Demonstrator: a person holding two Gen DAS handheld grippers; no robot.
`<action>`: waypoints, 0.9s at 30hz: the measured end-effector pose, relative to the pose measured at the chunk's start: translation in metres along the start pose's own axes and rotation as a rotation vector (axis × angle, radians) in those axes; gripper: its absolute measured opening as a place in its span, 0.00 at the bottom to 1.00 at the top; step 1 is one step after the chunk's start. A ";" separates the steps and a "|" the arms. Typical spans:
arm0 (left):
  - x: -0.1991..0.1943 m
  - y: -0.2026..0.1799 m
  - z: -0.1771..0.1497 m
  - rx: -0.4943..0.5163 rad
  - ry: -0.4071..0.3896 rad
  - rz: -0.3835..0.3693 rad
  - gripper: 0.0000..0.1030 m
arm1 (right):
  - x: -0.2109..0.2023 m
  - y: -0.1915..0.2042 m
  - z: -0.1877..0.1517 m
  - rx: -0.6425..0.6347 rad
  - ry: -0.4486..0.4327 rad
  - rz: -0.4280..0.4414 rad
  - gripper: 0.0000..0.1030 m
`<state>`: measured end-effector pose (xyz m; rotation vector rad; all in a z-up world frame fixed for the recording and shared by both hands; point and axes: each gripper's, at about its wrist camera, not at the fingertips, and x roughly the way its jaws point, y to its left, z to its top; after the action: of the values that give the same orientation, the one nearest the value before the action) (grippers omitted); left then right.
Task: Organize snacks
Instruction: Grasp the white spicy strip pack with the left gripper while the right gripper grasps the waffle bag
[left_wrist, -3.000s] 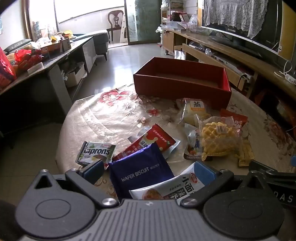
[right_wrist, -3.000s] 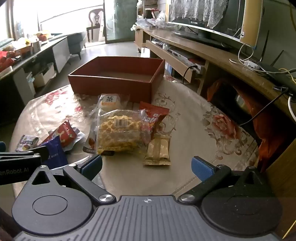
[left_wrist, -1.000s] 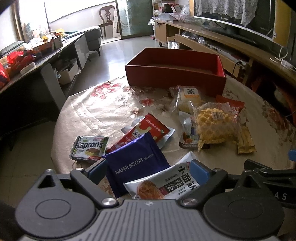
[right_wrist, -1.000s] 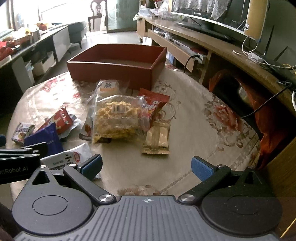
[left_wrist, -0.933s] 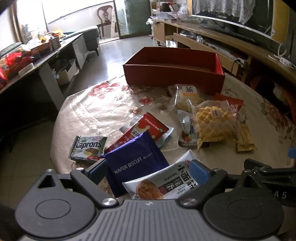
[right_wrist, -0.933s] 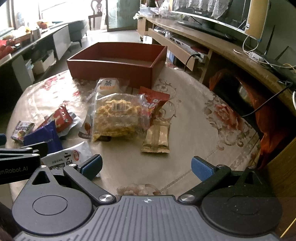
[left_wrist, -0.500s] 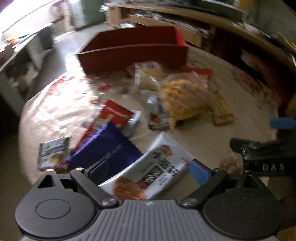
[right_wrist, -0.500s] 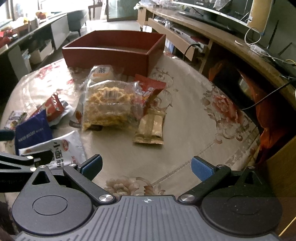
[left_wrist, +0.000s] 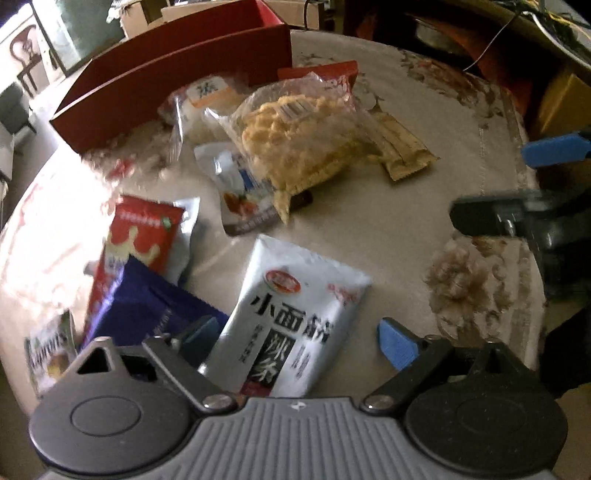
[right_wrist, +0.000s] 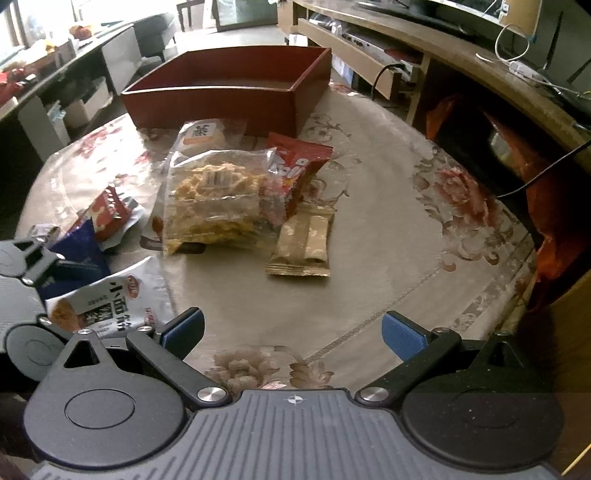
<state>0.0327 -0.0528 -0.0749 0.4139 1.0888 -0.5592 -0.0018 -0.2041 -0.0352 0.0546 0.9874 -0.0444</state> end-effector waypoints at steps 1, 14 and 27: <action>-0.002 0.000 -0.003 -0.012 0.006 -0.018 0.84 | -0.001 -0.001 0.001 0.002 -0.002 0.007 1.00; 0.001 -0.007 0.003 -0.148 0.023 0.035 0.80 | -0.015 -0.006 0.022 -0.057 -0.053 0.023 1.00; -0.014 0.025 -0.004 -0.326 0.014 -0.028 0.48 | 0.049 -0.013 0.098 -0.124 0.018 0.067 1.00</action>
<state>0.0402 -0.0273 -0.0622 0.1186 1.1768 -0.3946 0.1060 -0.2243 -0.0222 -0.0252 1.0034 0.0792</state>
